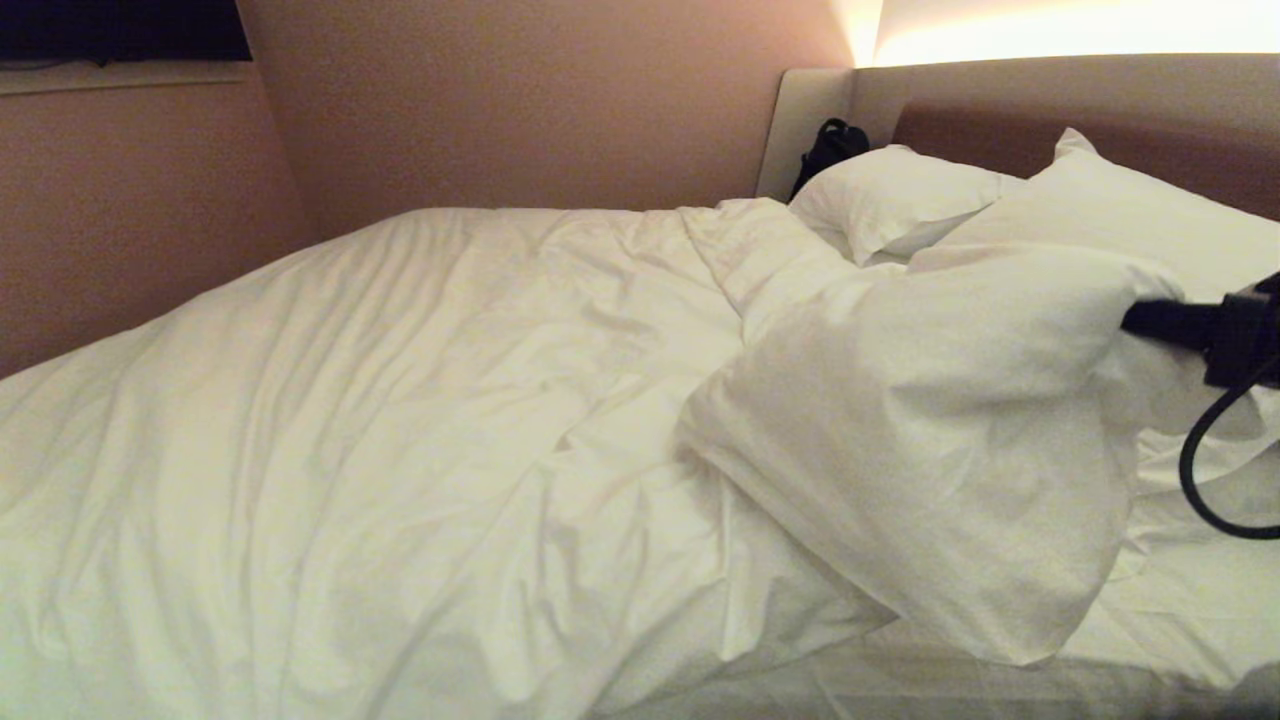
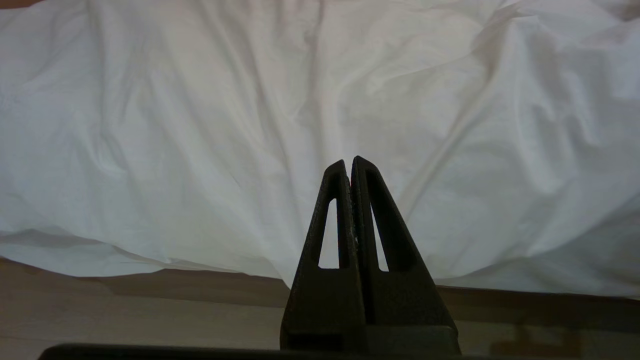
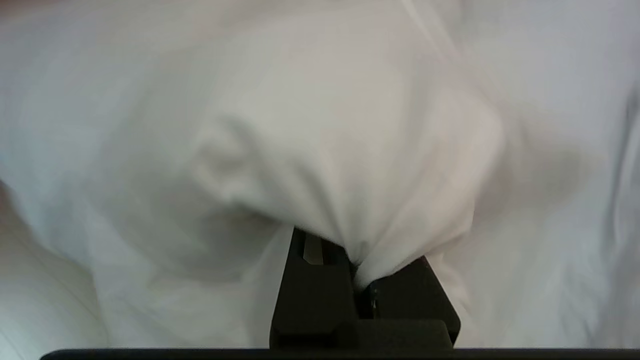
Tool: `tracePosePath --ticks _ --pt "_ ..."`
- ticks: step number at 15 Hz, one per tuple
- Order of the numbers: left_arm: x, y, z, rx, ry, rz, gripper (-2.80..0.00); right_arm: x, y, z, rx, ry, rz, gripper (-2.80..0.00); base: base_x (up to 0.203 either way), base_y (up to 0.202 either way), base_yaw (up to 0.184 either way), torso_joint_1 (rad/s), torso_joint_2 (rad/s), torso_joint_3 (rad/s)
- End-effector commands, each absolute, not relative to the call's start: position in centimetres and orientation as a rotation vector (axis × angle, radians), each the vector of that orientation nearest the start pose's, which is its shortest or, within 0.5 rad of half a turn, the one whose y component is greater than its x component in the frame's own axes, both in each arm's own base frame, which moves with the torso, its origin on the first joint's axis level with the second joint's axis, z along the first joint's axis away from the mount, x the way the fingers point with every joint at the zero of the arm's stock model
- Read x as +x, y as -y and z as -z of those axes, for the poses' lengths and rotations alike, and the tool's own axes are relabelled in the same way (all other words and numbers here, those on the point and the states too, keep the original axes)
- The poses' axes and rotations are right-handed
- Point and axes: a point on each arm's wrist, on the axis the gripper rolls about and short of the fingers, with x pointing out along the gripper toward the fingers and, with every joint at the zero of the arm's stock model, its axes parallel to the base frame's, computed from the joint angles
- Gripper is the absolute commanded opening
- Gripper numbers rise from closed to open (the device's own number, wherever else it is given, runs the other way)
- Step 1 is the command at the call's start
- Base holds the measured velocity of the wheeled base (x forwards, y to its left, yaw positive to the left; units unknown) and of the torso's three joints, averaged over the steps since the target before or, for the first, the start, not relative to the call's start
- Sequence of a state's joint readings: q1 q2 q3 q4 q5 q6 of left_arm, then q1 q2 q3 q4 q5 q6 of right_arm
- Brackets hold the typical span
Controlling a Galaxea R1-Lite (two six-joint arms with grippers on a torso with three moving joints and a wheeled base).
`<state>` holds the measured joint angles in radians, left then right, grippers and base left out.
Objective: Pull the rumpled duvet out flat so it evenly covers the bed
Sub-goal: Flatten the corners of the folded blanket
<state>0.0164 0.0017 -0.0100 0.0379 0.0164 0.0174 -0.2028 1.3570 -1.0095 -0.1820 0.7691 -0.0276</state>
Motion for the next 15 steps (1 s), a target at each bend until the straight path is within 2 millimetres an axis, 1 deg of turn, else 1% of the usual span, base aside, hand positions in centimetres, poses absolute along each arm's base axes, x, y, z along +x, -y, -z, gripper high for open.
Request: tracePosePath --ticks 1,3,4,6,7,9,11,13,15 --pt "-2.4 0.0 -7.5 0.017 -0.03 -0.033 -2.8 19.3 2.0 -30.2 0.36 -0.339 -0.549 -2.8 0.0 0.0 0.0 0.0 0.0 0.0" --pt "-2.4 0.0 -7.4 0.017 -0.03 -0.033 -2.8 18.7 1.8 -32.5 0.372 -0.312 -0.557 -2.8 0.0 0.0 0.0 0.0 0.0 0.0" --pt "-2.3 0.0 -7.4 0.017 -0.031 -0.033 -2.8 18.5 1.7 -33.1 0.378 -0.308 -0.557 -2.8 0.0 0.0 0.0 0.0 0.0 0.0" --pt "-2.4 0.0 -7.4 0.017 -0.03 -0.033 -2.8 18.1 1.6 -33.4 0.388 -0.318 -0.551 -2.8 0.0 0.0 0.0 0.0 0.0 0.0" --pt "-2.4 0.0 -7.4 0.018 -0.03 -0.033 -2.8 17.5 1.5 -33.5 0.387 -0.316 -0.551 -2.8 0.0 0.0 0.0 0.0 0.0 0.0" --pt "-2.3 0.0 -7.4 0.017 -0.03 -0.032 -2.8 15.7 1.2 -33.8 0.384 -0.309 -0.553 -2.8 0.0 0.0 0.0 0.0 0.0 0.0" --pt "-2.4 0.0 -7.5 0.017 -0.029 -0.033 -2.8 13.3 0.8 -34.3 0.387 -0.302 -0.553 -2.8 0.0 0.0 0.0 0.0 0.0 0.0" --pt "-2.3 0.0 -7.4 0.017 -0.03 -0.033 -2.8 11.0 0.4 -34.7 0.43 -0.302 -0.534 -2.8 0.0 0.0 0.0 0.0 0.0 0.0" --pt "-2.4 0.0 -7.5 0.017 -0.029 -0.032 -2.8 9.3 0.3 -34.6 0.465 -0.302 -0.436 -2.8 0.0 0.0 0.0 0.0 0.0 0.0"
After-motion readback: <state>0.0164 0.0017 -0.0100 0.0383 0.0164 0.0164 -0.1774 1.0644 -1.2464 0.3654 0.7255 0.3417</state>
